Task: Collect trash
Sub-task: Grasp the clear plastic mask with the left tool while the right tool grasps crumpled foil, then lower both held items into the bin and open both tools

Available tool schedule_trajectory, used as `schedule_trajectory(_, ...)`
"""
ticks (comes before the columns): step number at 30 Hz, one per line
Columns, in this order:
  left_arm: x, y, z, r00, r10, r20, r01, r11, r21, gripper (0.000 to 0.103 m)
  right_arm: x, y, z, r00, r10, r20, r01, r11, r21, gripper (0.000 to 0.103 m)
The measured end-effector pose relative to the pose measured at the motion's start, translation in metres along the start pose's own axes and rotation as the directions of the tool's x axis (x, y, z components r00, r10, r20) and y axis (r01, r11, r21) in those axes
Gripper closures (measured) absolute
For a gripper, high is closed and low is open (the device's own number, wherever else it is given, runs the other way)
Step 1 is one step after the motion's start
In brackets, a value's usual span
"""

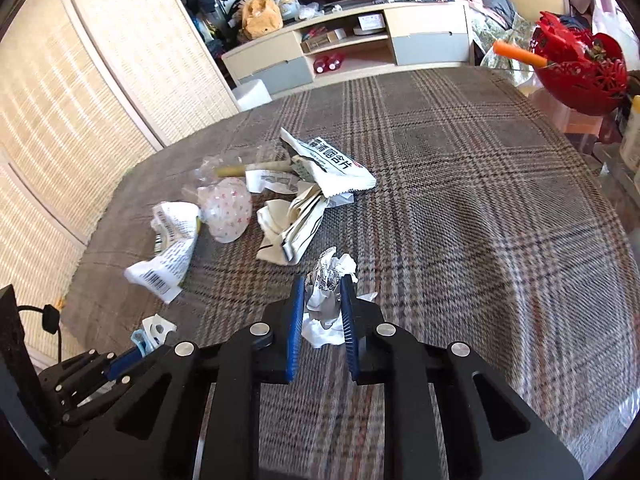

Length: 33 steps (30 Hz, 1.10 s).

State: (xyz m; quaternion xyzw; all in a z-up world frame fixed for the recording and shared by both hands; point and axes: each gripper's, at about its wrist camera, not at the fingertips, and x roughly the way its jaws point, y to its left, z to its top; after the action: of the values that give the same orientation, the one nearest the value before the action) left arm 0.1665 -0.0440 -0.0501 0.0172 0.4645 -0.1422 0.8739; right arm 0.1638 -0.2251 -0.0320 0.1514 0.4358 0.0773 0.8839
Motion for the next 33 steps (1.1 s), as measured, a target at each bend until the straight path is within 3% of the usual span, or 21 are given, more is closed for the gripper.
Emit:
schedule_trajectory(4,-0.025,-0.001,-0.018,1.000,-0.020,0.015,0.020,0.999,-0.039,0.089,-0.033,0.009,-0.024,1.000,0.019,0.022,-0.019,1.000,-0.019,0.083)
schedule_trajectory(10,-0.053,-0.015,-0.045,0.999,0.000,0.033,0.000,1.000,-0.008,0.089,-0.067,0.017,-0.056,0.998,0.019,0.052,-0.016,0.998,-0.055,0.083)
schedule_trajectory(15,-0.068,-0.019,-0.077,1.000,-0.009,0.026,0.009,1.000,-0.016,0.089,-0.082,0.018,-0.096,0.998,0.051,0.029,-0.049,0.997,-0.058,0.083)
schedule_trajectory(23,-0.061,-0.027,-0.134,0.998,-0.050,-0.035,0.049,0.998,-0.036,0.089,-0.072,0.008,-0.151,0.997,0.050,-0.051,-0.051,0.998,-0.037,0.083)
schedule_trajectory(33,-0.022,-0.031,-0.189,0.989,-0.074,-0.127,0.066,0.996,-0.065,0.089,-0.038,-0.006,-0.200,0.989,0.024,-0.145,-0.024,1.000,0.003,0.083)
